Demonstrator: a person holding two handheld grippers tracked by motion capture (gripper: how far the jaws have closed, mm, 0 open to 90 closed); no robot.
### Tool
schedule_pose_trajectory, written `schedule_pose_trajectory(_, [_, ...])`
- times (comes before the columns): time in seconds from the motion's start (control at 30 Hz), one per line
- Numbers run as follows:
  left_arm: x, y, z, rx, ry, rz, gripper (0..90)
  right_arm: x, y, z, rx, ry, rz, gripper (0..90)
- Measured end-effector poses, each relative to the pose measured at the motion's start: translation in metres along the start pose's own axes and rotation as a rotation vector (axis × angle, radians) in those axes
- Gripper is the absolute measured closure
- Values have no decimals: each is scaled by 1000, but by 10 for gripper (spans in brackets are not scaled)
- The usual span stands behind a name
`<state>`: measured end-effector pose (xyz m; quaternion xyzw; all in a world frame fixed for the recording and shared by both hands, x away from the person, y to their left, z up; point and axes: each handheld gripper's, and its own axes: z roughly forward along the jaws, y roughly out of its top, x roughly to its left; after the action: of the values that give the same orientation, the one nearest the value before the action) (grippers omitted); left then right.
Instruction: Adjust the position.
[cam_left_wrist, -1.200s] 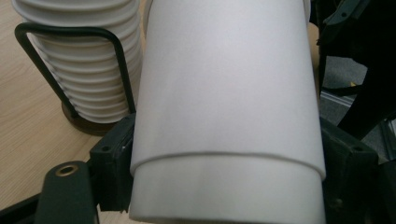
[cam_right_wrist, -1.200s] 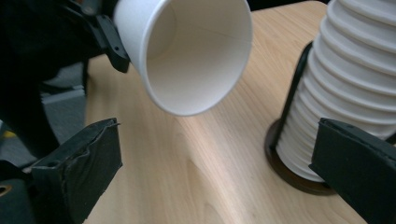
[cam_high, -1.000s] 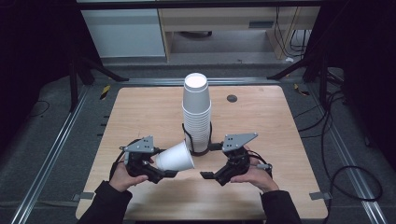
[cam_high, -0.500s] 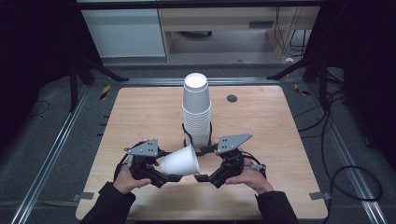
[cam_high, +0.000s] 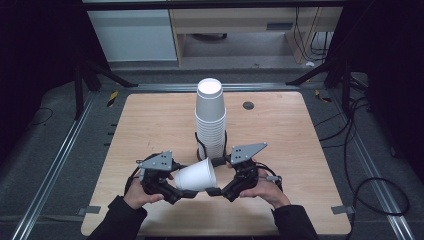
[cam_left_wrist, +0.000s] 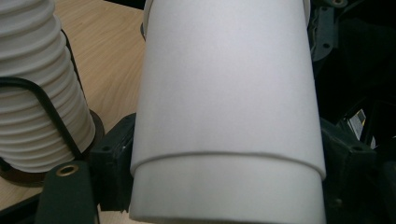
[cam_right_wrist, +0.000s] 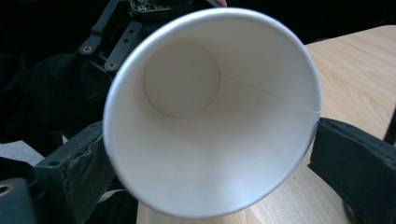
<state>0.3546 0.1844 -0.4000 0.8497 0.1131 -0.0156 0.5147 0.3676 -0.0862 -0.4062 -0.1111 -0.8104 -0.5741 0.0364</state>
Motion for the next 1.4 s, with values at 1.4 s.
schedule_pose_trajectory(1.4, [-5,1,8,39,13,18,171,-3,-7,12,-3,57,-5,72])
